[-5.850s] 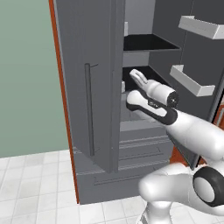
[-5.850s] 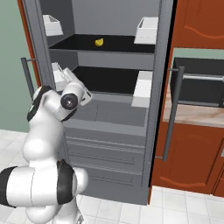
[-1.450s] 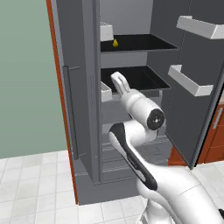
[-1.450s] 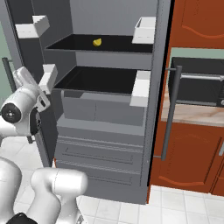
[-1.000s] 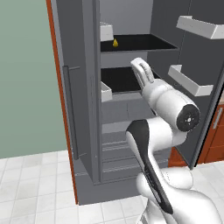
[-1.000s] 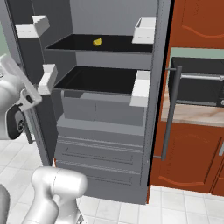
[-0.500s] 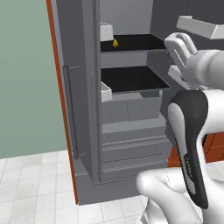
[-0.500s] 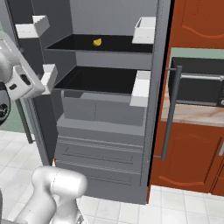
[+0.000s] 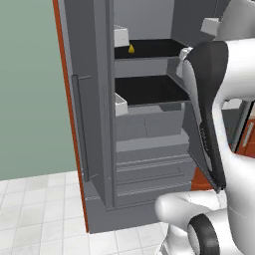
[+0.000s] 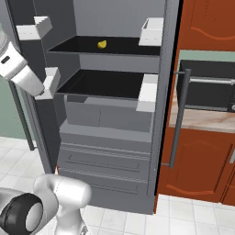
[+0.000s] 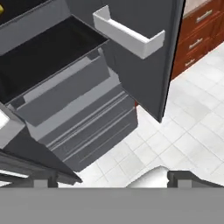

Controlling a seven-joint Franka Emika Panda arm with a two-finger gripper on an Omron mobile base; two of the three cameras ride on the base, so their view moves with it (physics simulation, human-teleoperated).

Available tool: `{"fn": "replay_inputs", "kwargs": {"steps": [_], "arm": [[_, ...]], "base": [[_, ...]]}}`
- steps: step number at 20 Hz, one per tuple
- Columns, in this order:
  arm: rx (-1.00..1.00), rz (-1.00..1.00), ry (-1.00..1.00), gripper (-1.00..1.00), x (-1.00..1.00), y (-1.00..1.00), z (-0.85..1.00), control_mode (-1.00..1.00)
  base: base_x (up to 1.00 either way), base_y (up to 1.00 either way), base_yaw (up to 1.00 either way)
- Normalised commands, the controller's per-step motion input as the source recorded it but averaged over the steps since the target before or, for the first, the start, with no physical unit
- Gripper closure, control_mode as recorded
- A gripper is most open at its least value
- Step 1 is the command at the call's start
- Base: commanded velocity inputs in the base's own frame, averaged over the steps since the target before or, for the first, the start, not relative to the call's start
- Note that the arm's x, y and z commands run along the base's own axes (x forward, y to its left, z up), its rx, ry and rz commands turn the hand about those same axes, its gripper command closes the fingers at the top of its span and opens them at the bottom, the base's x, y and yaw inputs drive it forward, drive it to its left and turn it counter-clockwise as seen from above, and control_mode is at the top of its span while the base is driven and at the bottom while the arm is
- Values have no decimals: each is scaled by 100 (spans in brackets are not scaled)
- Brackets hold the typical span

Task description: There is a bowl on the dining counter. Grab a lemon wedge from the fridge and place it in the bowl. Then get the liquor bottle and glass cup from the cabinet and place them next to the bowl.

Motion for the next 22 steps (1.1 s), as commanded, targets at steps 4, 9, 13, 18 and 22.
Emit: {"fn": "replay_inputs", "kwargs": {"steps": [4,9,13,18,22], "arm": [[-37,8,53,-100,-15,0,-90,-100],[-11,16,20,-100,-5,-19,-92,-100],[3,23,0,-100,-1,-7,-65,-100],[7,24,-4,-100,0,0,-39,-100],[4,21,-1,-100,19,1,-6,-100]], "base": [[0,0,0],[0,0,0],[0,0,0],[0,0,0],[0,0,0]]}}
